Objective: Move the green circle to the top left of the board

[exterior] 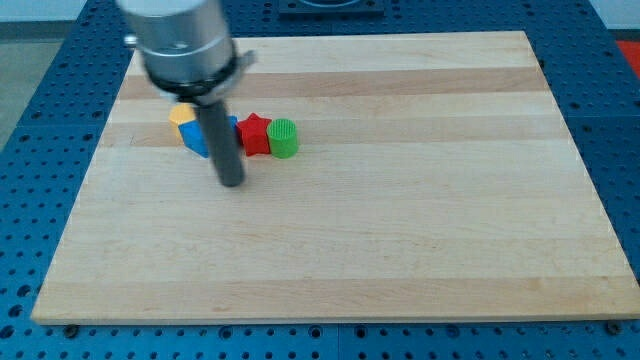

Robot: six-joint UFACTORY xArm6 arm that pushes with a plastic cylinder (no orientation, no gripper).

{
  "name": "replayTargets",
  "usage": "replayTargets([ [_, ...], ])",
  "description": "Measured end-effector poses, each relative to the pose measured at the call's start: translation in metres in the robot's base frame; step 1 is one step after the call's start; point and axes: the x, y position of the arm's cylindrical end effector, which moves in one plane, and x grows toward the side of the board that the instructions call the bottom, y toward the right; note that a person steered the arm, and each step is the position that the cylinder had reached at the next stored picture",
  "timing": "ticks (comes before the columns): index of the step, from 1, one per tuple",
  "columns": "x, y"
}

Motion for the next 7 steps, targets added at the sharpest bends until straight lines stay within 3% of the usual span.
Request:
replayTargets([
  [2, -0.011, 0.05],
  [7, -0.084, 0.053],
])
